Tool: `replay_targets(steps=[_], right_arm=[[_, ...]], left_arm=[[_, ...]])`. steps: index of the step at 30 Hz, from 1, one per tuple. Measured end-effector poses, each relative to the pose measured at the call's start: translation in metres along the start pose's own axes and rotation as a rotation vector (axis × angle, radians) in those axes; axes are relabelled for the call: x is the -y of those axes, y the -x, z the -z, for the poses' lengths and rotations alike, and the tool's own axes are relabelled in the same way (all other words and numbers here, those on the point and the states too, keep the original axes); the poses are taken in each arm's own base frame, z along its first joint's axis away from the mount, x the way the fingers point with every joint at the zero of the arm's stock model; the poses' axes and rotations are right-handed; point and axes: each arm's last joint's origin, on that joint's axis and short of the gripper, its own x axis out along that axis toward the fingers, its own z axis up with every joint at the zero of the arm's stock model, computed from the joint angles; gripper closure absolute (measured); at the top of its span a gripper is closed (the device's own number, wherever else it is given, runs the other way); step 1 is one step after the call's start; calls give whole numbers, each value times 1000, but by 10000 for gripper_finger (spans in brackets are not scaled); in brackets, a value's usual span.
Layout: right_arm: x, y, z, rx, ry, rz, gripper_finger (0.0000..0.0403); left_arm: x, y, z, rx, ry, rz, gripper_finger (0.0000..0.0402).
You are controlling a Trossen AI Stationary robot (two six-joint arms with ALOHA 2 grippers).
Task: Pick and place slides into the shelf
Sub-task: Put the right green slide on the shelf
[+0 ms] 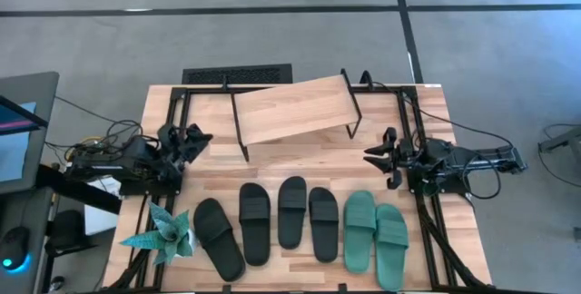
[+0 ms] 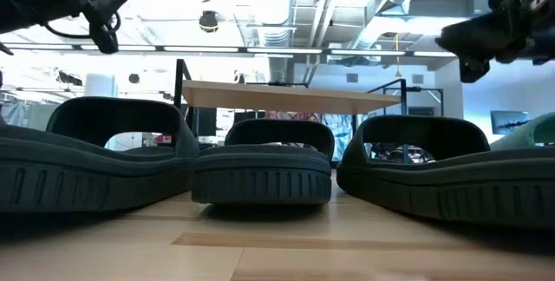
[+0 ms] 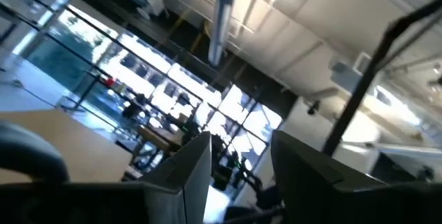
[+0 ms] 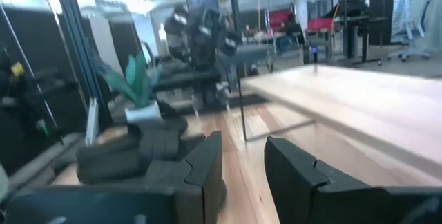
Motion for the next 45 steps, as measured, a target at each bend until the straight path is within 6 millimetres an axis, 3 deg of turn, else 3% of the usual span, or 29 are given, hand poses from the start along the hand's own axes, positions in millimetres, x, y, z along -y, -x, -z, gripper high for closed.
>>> replay_targets(steps=[8,12,17,21,28,36,40,45], right_arm=[[-2,3,-23,237,-354,-66,305],[-2,6,-33,340,-447,-77,305],[3,8,-41,436,-476,49,305],[2,12,-50,522,-499,25,305],[-4,22,-82,703,-398,-123,305],[-23,-1,-156,459,-108,-206,305],[-35,-22,-189,140,4,-185,305],[-47,-41,-213,-242,28,-130,305]], left_arm=[[3,0,-19,217,-20,-185,262],[8,-1,-23,228,-59,-92,262],[27,-8,-44,198,-109,25,262],[45,-28,-61,100,-196,69,262],[77,-96,-82,-83,-441,63,262],[105,-160,-105,-113,-648,-24,262],[109,-170,-108,-234,-605,-44,262],[107,-173,-100,-392,-585,-29,262]])
